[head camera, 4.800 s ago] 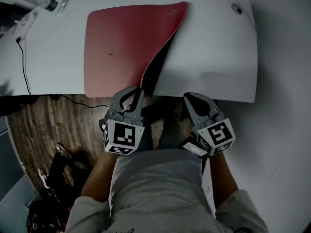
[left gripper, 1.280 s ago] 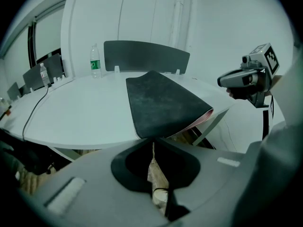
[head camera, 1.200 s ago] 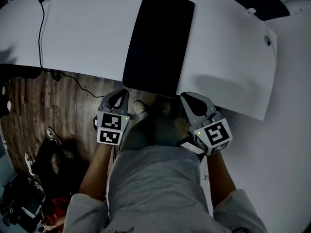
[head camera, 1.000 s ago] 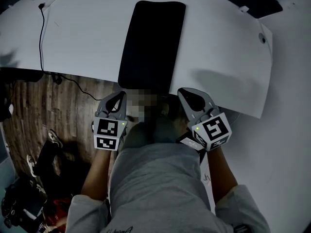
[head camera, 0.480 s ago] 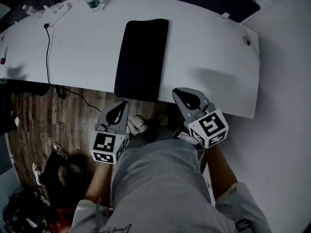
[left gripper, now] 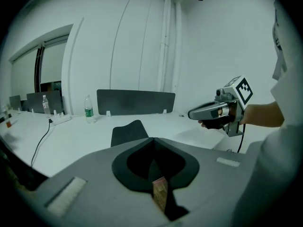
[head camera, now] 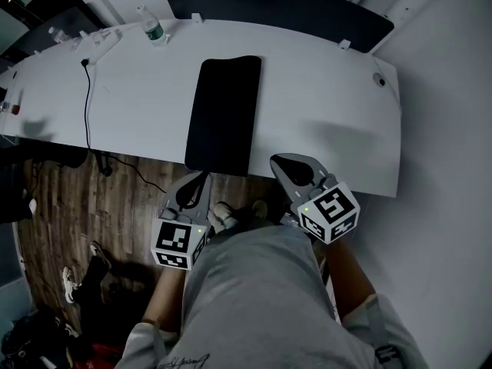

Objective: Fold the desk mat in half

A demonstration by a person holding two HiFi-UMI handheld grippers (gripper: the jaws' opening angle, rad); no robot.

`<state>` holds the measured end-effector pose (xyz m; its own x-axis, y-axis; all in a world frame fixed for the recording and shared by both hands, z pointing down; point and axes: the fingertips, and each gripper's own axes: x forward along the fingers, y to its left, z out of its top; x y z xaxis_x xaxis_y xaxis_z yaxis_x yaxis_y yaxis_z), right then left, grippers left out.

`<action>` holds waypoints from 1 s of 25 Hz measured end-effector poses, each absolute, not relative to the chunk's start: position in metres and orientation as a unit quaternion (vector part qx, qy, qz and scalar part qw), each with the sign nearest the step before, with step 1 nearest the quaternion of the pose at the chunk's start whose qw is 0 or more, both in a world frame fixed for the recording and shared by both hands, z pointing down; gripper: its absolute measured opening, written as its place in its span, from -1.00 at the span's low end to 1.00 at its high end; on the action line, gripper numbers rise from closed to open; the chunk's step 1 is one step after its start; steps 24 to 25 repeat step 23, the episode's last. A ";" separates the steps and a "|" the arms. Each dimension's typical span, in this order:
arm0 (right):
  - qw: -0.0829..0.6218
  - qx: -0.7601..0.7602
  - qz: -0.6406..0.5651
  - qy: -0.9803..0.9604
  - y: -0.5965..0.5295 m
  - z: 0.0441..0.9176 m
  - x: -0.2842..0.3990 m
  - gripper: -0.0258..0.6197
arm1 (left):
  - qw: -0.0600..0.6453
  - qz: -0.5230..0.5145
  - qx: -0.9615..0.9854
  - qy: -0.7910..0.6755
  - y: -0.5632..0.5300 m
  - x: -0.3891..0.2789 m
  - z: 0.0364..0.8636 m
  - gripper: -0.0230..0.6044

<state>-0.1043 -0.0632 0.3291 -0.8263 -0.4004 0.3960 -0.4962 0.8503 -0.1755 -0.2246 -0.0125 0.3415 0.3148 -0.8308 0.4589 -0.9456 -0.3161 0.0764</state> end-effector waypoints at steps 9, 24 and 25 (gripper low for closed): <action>0.171 0.219 0.125 -0.953 -0.061 0.318 -0.112 -0.91 | 0.167 0.176 0.798 -0.552 -0.004 -0.217 0.333 -0.87; 0.175 0.202 0.121 -0.956 -0.053 0.324 -0.121 -0.91 | 0.162 0.175 0.792 -0.562 0.002 -0.224 0.334 -0.87; 0.175 0.202 0.121 -0.956 -0.053 0.324 -0.121 -0.91 | 0.162 0.175 0.792 -0.562 0.002 -0.224 0.334 -0.87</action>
